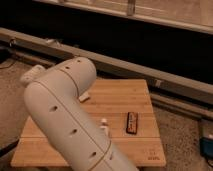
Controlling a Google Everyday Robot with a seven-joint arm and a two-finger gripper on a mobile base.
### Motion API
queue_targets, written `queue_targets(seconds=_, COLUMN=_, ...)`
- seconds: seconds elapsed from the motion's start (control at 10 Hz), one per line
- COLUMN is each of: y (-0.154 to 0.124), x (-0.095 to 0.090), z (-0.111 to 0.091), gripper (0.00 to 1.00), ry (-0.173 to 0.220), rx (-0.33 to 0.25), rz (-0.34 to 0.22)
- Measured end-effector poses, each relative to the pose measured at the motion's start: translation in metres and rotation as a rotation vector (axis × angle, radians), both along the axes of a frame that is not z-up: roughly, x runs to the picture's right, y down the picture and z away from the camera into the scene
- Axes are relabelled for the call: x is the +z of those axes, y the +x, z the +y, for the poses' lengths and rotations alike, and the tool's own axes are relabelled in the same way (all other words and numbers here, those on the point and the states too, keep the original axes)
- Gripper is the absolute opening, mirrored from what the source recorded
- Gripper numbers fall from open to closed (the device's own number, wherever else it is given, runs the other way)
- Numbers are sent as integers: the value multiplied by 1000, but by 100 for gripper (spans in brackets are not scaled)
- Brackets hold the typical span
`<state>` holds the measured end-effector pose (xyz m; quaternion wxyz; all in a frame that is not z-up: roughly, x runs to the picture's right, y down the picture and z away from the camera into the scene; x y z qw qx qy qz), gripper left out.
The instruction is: Drag the pepper across the table
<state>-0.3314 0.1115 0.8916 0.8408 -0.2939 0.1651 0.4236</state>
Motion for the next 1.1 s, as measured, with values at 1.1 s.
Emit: queue_targets(seconds=1.1, y=-34, x=7, z=5, gripper=80, ry=25, rx=-48, rz=-81)
